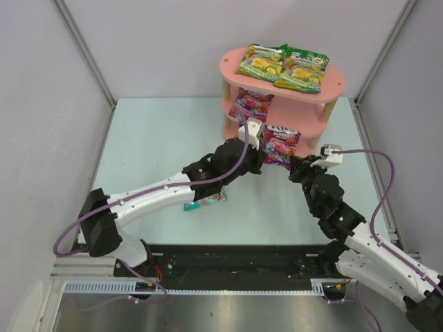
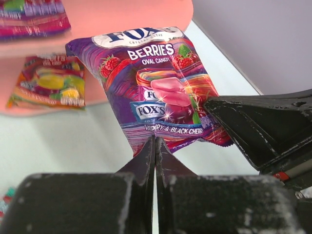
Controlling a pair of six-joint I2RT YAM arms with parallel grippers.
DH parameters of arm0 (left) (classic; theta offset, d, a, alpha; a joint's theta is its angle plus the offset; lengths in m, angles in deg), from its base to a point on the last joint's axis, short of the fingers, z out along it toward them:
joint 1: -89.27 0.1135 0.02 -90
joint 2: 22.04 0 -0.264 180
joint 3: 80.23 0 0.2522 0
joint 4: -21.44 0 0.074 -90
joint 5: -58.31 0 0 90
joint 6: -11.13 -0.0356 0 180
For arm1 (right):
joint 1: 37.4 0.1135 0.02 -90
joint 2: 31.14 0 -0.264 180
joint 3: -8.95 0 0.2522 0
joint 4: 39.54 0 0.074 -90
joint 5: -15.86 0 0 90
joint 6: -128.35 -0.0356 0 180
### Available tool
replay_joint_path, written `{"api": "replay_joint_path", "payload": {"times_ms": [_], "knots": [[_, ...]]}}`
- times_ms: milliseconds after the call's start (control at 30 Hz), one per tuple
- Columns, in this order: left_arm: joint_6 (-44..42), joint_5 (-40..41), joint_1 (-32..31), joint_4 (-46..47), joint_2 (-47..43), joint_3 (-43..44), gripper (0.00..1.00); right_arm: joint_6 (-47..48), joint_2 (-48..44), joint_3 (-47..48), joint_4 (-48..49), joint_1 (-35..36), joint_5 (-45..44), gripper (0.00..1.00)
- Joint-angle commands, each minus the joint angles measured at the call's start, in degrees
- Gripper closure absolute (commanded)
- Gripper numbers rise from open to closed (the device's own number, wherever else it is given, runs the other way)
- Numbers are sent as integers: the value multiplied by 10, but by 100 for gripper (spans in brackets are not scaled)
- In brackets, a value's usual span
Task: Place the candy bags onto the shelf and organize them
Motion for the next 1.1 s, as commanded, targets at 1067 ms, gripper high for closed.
{"api": "replay_joint_path", "payload": {"times_ms": [1067], "knots": [[-55, -157, 157, -12, 303, 348, 100, 2, 339, 168, 264, -260, 226, 100]]}}
